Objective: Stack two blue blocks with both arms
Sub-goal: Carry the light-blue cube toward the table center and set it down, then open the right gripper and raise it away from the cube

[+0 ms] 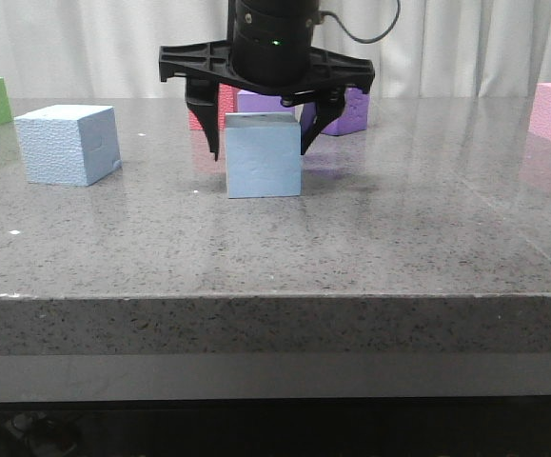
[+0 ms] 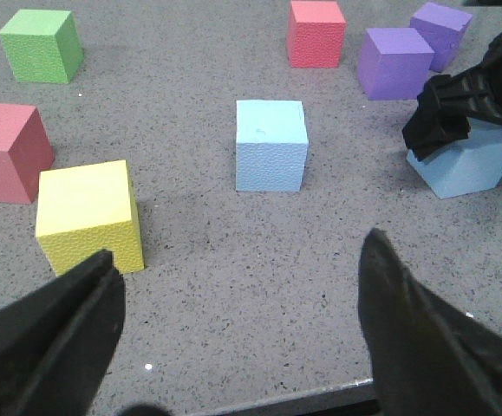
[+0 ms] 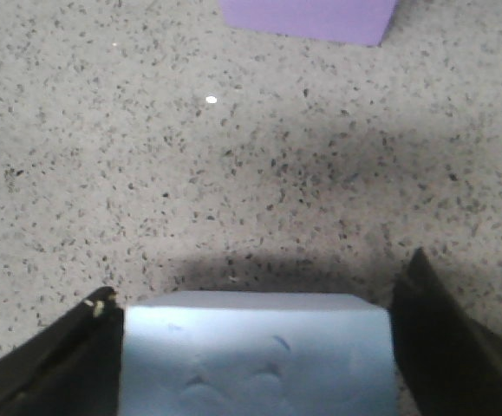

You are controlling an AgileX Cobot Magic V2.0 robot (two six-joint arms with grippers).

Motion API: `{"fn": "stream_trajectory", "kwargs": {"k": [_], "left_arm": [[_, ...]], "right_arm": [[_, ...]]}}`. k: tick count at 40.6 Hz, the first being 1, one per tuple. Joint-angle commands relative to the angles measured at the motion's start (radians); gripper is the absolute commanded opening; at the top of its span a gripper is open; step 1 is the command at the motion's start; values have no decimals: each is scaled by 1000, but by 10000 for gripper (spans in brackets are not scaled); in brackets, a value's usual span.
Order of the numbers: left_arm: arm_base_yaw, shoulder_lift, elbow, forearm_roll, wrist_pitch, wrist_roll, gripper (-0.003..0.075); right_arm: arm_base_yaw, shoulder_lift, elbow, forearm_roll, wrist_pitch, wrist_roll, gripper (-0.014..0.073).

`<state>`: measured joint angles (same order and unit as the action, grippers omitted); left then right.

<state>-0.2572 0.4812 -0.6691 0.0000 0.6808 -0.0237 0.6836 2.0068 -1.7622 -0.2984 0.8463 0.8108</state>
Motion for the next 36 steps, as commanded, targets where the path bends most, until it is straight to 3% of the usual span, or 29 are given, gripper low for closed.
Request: {"fn": "stream_trajectory", "kwargs": {"k": [1, 10, 21, 29, 36], "left_arm": [[-8, 14, -34, 5, -61, -1, 547], [-8, 14, -34, 5, -61, -1, 547], [-8, 14, -34, 5, -64, -1, 547], [-8, 14, -34, 7, -67, -1, 547], [-8, 14, -34, 7, -82, -1, 547]], "right_arm": [[-2, -57, -40, -17, -49, 3, 647], [2, -109, -81, -17, 21, -12, 645], [1, -294, -50, 25, 125, -350, 645], [-43, -500, 145, 236, 72, -632, 645], [-83, -712, 399, 280, -63, -750, 644]]}}
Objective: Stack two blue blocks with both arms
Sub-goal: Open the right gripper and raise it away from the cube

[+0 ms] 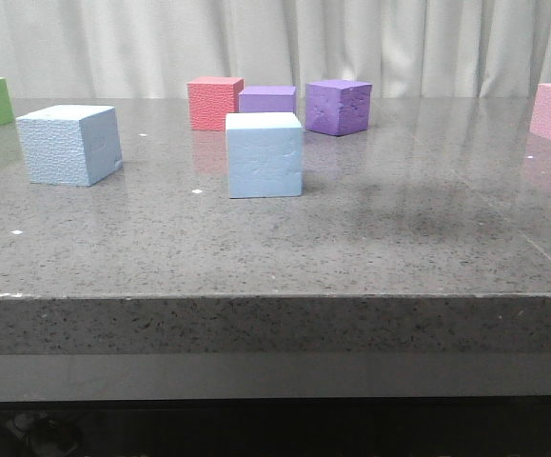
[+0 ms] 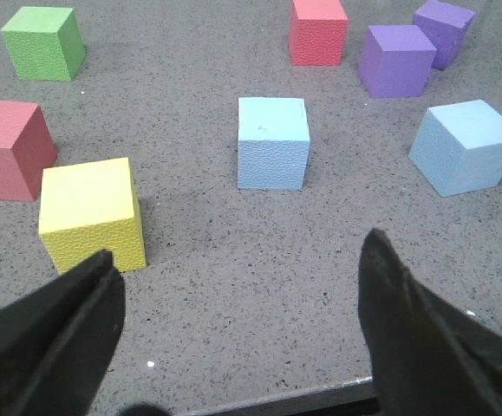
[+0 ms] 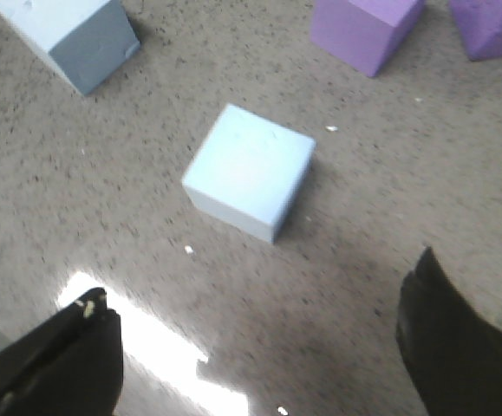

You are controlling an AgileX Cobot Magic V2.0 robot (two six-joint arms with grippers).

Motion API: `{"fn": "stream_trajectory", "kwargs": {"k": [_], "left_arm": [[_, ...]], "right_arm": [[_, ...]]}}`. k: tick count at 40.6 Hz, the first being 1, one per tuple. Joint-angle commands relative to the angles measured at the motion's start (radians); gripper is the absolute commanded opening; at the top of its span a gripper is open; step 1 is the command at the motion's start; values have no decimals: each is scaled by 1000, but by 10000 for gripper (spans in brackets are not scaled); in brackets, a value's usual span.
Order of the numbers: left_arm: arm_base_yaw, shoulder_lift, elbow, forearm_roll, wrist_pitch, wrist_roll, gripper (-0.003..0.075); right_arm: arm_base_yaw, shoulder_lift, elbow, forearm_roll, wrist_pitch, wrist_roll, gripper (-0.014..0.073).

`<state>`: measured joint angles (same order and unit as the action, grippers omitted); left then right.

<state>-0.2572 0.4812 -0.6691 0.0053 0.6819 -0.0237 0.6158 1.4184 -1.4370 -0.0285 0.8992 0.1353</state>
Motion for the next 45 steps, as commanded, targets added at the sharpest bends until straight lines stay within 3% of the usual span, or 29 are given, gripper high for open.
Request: {"fn": "stream_trajectory", "kwargs": {"k": [1, 14, 26, 32, 45], "left_arm": [[-8, 14, -34, 2, -86, -1, 547], [-8, 14, -34, 2, -91, -1, 547], [-8, 58, -52, -5, -147, 29, 571], [-16, 189, -123, -5, -160, 29, 632], [-41, 594, -351, 0, -179, 29, 633]], "right_arm": [[-15, -158, 115, 10, -135, -89, 644], [-15, -426, 454, 15, -330, -116, 644], [-15, -475, 513, 15, -333, -116, 644], [-15, -475, 513, 15, -324, -116, 644], [-15, -475, 513, 15, -322, -116, 644]]}}
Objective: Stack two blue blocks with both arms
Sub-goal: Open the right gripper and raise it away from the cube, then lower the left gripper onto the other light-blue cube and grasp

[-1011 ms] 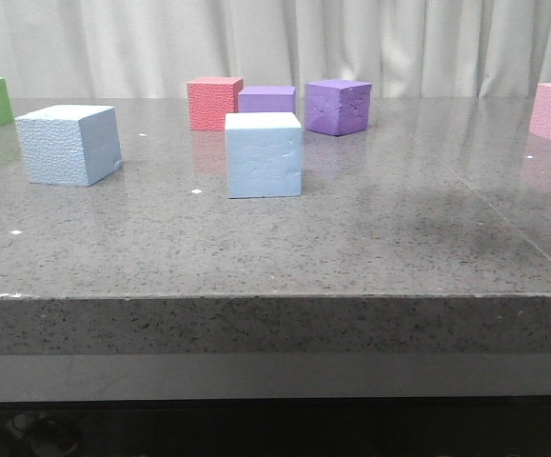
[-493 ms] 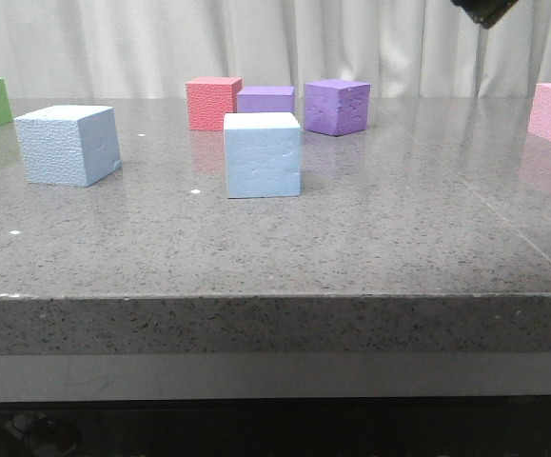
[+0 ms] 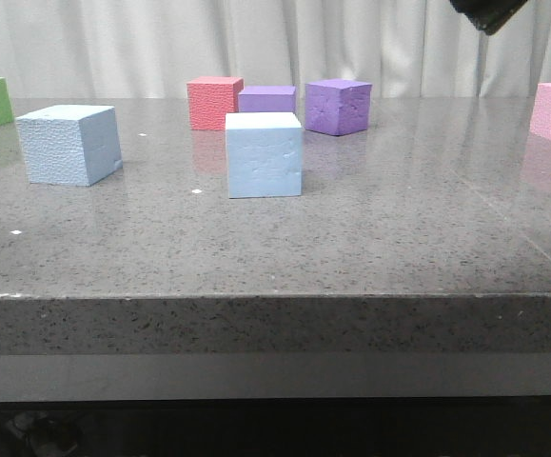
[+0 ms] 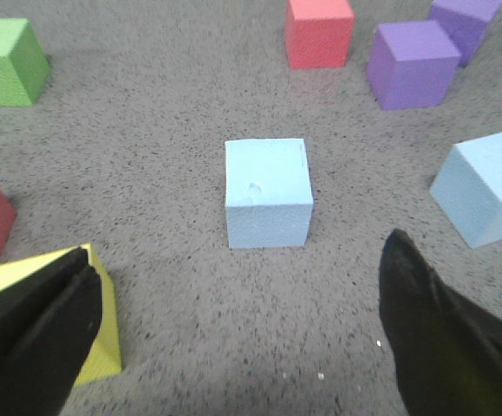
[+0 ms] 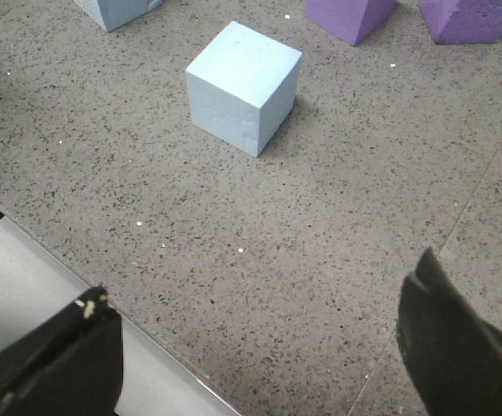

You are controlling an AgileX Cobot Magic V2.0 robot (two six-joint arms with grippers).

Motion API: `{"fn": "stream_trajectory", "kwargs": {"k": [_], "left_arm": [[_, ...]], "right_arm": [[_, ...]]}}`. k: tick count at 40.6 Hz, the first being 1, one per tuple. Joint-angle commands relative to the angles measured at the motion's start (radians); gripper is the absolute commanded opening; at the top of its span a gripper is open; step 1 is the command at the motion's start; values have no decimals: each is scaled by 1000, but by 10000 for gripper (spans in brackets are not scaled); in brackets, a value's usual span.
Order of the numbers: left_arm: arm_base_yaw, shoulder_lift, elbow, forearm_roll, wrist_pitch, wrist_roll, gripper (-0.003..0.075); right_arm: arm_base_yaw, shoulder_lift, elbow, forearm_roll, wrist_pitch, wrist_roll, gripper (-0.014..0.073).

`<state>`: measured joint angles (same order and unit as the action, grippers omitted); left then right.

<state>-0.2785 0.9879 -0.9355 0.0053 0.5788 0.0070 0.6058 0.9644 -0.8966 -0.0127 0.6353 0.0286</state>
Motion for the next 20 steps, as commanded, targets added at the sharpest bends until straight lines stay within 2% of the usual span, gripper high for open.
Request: {"fn": "stream_trajectory", "kwargs": {"k": [1, 12, 20], "left_arm": [[-24, 124, -107, 2, -75, -1, 633], [-36, 454, -328, 13, 7, -7, 633], [-36, 608, -462, 19, 82, -38, 634]], "right_arm": [[-5, -21, -27, -1, -58, -9, 644], [-5, -21, -27, -1, -57, -9, 644], [-5, -21, -27, -1, -57, -9, 644]]}}
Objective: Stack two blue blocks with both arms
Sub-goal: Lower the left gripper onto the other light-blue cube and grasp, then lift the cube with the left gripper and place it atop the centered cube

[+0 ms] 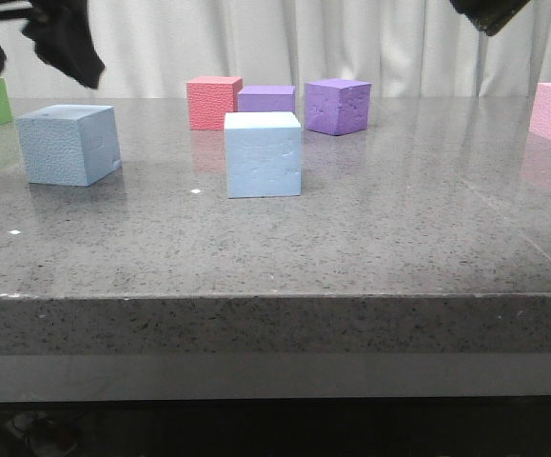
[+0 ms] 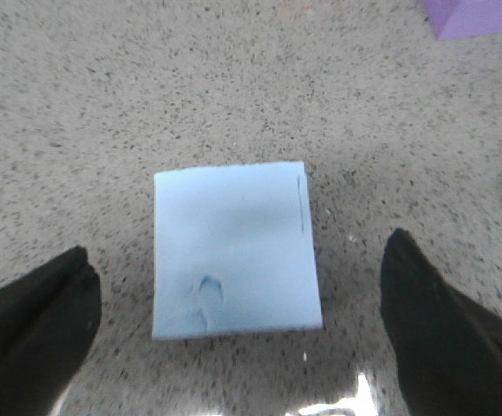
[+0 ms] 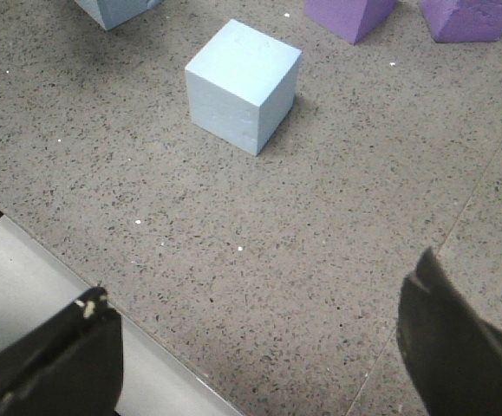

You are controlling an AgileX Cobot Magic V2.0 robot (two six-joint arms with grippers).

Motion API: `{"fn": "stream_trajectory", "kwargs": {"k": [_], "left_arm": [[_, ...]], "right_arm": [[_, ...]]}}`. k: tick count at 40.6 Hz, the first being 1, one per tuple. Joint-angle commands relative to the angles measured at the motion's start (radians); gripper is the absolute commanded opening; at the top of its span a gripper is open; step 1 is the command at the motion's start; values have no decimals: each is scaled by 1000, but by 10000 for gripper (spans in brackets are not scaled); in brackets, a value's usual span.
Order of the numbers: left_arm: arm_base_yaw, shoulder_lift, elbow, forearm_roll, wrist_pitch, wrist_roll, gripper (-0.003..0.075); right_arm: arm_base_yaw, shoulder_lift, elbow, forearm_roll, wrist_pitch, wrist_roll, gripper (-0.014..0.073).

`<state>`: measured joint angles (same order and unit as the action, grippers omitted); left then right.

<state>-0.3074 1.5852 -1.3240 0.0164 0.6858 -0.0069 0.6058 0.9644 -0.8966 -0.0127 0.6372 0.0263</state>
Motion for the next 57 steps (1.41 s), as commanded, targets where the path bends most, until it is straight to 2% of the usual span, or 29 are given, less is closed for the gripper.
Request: {"fn": "stream_trajectory", "kwargs": {"k": [1, 9, 18, 21, 26, 32, 40, 43, 49, 57], "left_arm": [[-8, 23, -84, 8, -23, -27, 633], [-6, 114, -142, 58, -23, -129, 633], [-2, 151, -147, 22, -8, -131, 625], [-2, 154, -147, 16, -8, -147, 580], [-2, 154, -149, 16, -4, -167, 452], [-17, 147, -190, 5, 52, -152, 423], [-106, 135, -350, -16, 226, 112, 422], [-142, 135, -406, -55, 254, 220, 422], [-177, 137, -479, -220, 266, 453, 422], [-182, 145, -500, -427, 334, 834, 422]], "right_arm": [[-5, -21, -27, -1, -58, -7, 644], [-5, -21, -27, -1, -58, -7, 644], [-5, -21, -27, -1, -58, -7, 644], [-5, -21, -27, -1, -58, -7, 644], [-5, -21, -27, -1, -58, -7, 644], [-5, -21, -27, -1, -58, -7, 644], [-5, -21, -27, -1, -58, -7, 644], [-5, -21, -27, -1, -58, -7, 644], [-5, -21, -27, -1, -58, -7, 644], [-5, -21, -27, -1, -58, -7, 644]]}}
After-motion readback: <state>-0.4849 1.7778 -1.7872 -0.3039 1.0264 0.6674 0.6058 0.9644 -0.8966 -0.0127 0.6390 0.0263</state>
